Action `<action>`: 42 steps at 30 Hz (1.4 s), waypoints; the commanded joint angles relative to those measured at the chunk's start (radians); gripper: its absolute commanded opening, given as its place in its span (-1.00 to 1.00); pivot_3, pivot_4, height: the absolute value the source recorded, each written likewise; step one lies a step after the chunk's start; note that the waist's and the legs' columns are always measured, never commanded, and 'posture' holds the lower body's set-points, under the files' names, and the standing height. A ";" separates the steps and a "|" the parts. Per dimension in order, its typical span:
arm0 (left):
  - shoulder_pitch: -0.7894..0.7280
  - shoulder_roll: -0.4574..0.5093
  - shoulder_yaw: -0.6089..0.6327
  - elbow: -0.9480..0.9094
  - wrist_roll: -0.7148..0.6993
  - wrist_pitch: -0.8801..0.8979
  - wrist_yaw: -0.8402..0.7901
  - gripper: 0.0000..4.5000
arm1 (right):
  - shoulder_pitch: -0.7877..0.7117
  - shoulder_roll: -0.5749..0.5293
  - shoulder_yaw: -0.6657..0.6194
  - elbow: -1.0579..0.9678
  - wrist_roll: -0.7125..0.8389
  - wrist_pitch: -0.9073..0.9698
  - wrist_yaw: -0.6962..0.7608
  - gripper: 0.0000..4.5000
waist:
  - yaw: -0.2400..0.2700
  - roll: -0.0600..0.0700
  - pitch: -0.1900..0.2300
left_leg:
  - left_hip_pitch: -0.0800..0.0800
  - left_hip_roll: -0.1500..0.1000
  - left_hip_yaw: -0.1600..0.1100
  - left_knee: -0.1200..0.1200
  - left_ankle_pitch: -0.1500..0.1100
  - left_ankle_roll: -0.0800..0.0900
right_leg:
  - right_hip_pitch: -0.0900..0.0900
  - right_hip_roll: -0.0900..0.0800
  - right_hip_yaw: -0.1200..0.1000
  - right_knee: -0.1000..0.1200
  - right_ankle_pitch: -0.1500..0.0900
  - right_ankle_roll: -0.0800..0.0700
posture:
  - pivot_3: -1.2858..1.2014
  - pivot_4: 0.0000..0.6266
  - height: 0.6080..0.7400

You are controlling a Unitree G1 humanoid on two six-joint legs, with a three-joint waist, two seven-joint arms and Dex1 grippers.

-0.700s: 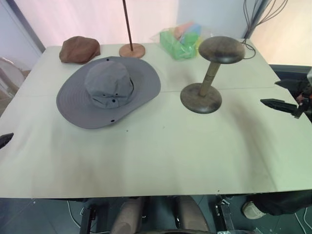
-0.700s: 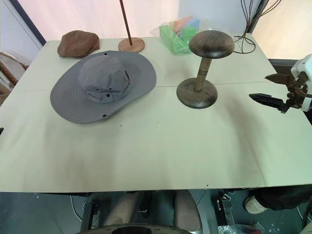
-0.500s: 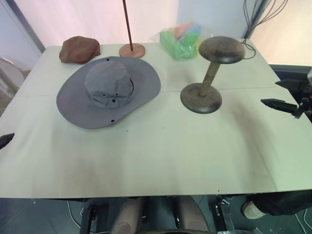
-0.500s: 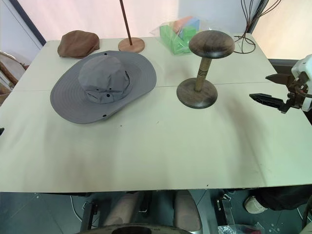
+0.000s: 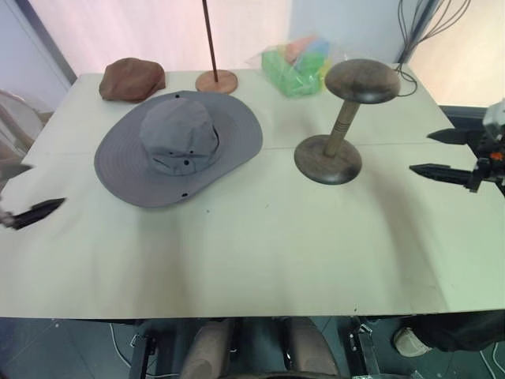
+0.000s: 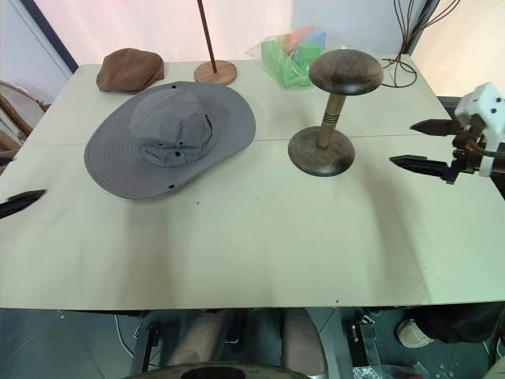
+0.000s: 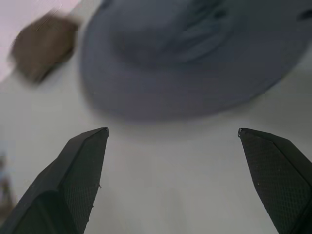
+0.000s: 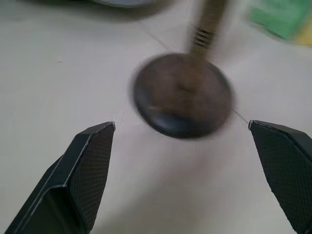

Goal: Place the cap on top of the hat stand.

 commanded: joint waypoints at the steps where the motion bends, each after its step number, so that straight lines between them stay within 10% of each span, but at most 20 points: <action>1: -0.026 0.039 -0.093 -0.090 0.053 -0.098 -0.042 0.99 | 0.037 -0.034 -0.048 -0.210 0.097 0.094 0.029 1.00 | -0.002 0.000 0.000 | 0.000 0.000 0.000 0.000 0.000 0.000 | 0.000 0.000 0.000 0.000 0.000 0.000 | 0.03 -0.52 0.92; 11: -0.185 0.014 -0.459 0.047 0.368 -0.607 -0.040 0.99 | 0.185 -0.018 -0.137 -0.592 0.262 0.282 -0.053 1.00 | 0.005 0.000 0.000 | -0.001 0.001 0.001 -0.001 0.000 0.000 | 0.001 0.000 0.000 -0.005 0.001 0.000 | 0.03 -0.52 0.92; 29: -0.551 -0.322 -0.734 0.571 0.973 -0.917 0.809 0.99 | 0.297 0.012 -0.250 -0.805 0.411 0.419 -0.282 1.00 | 0.009 -0.009 -0.001 | -0.005 0.001 0.002 0.003 0.001 0.004 | 0.002 0.000 -0.001 -0.014 0.013 0.013 | 0.03 -0.52 0.92; 32: -0.585 -0.329 -0.759 0.613 0.958 -0.932 0.822 0.64 | 0.284 0.004 -0.256 -0.801 0.427 0.425 -0.298 1.00 | 0.009 -0.009 -0.001 | -0.005 0.001 0.002 0.003 0.001 0.004 | 0.002 0.000 -0.001 -0.013 0.014 0.013 | 0.03 -0.52 0.92; 39: -0.665 -0.355 -0.757 0.680 0.844 -0.920 0.761 -0.99 | 0.255 -0.006 -0.286 -0.768 0.481 0.477 -0.343 1.00 | 0.010 -0.010 -0.001 | -0.005 0.001 0.002 0.005 0.001 0.004 | 0.002 0.000 -0.002 -0.014 0.014 0.014 | 0.03 -0.52 0.92; 42: -0.732 -0.399 -0.698 0.659 0.670 -0.824 0.645 -0.99 | 0.296 -0.019 -0.347 -0.769 0.443 0.443 -0.316 1.00 | 0.020 -0.010 -0.001 | -0.007 0.001 0.001 0.007 0.001 0.005 | 0.002 0.000 -0.002 -0.014 0.014 0.014 | 0.03 -0.52 0.92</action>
